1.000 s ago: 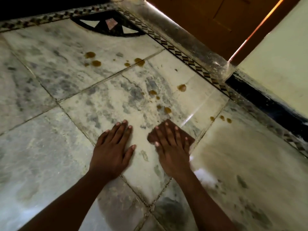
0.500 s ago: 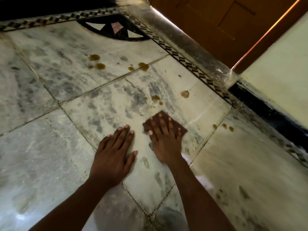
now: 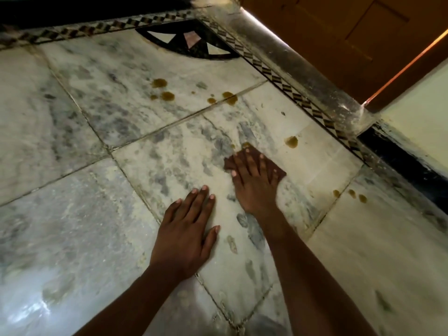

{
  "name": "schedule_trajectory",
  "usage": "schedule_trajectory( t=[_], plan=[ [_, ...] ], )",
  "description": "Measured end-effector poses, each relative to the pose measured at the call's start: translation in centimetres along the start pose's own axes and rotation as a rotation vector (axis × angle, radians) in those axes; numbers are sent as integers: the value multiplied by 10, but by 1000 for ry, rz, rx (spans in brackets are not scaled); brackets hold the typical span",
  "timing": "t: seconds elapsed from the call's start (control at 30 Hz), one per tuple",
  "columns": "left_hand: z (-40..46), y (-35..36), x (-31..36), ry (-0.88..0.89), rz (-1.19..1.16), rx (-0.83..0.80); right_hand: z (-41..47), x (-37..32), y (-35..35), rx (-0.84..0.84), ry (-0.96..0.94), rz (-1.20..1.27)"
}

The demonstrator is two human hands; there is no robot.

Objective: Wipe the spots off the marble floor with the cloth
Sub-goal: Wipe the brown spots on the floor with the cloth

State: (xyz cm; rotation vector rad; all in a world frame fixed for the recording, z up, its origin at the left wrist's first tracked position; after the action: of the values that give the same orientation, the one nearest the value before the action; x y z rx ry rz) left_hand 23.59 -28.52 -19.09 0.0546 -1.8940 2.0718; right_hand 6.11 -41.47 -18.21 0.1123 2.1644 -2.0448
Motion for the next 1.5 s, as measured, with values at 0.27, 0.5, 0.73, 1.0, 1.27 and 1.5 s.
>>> schedule_trajectory(
  t=[0.27, 0.5, 0.73, 1.0, 1.27, 1.5],
  plan=[
    [1, 3, -2, 15, 0, 3, 23, 32, -2, 61, 307, 40],
    [-1, 4, -1, 6, -16, -2, 40, -11, 1, -7, -143, -16],
    [-2, 4, 0, -6, -14, 15, -35, 36, 2, 71, 16, -16],
    [-2, 0, -1, -2, -26, 1, -25, 4, 4, 60, -217, -39],
    [-3, 2, -1, 11, -27, 23, -112, 65, -6, 214, 156, 77],
    [-3, 2, 1, 5, -42, -13, -122, 52, -25, 233, -7, 413]
  ],
)
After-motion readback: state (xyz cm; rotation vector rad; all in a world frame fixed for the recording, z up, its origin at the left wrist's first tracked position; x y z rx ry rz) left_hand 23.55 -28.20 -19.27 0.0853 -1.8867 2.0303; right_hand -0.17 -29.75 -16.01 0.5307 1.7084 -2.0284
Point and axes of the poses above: each hand's wrist, its own z-axis towards the middle knuckle, its own y-axis out of the palm, x = y × z, the point moved 4 cm from there along z, towards the middle knuckle, and after that the axes turned 1 degree about x, right-handed, at the moved point
